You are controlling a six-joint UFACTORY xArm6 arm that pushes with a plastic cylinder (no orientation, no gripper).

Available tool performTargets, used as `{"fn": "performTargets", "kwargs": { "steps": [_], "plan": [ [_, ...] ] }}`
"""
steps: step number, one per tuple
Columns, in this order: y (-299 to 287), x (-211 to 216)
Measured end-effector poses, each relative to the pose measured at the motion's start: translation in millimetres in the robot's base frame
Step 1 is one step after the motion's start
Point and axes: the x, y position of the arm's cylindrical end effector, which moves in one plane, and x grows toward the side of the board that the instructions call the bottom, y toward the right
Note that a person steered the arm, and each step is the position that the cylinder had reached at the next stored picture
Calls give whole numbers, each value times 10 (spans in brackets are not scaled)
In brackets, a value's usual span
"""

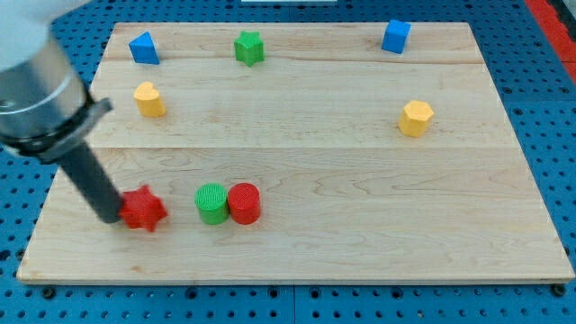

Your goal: Point your arm at the top of the green star

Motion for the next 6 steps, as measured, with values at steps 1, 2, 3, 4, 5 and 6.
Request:
{"fn": "performTargets", "kwargs": {
  "steps": [1,2,3,4,5,6],
  "plan": [
    [-76,-126],
    [301,-987],
    [1462,-1460],
    [1725,-2249],
    [1725,-3101],
    [1459,-3484]
  ]
}}
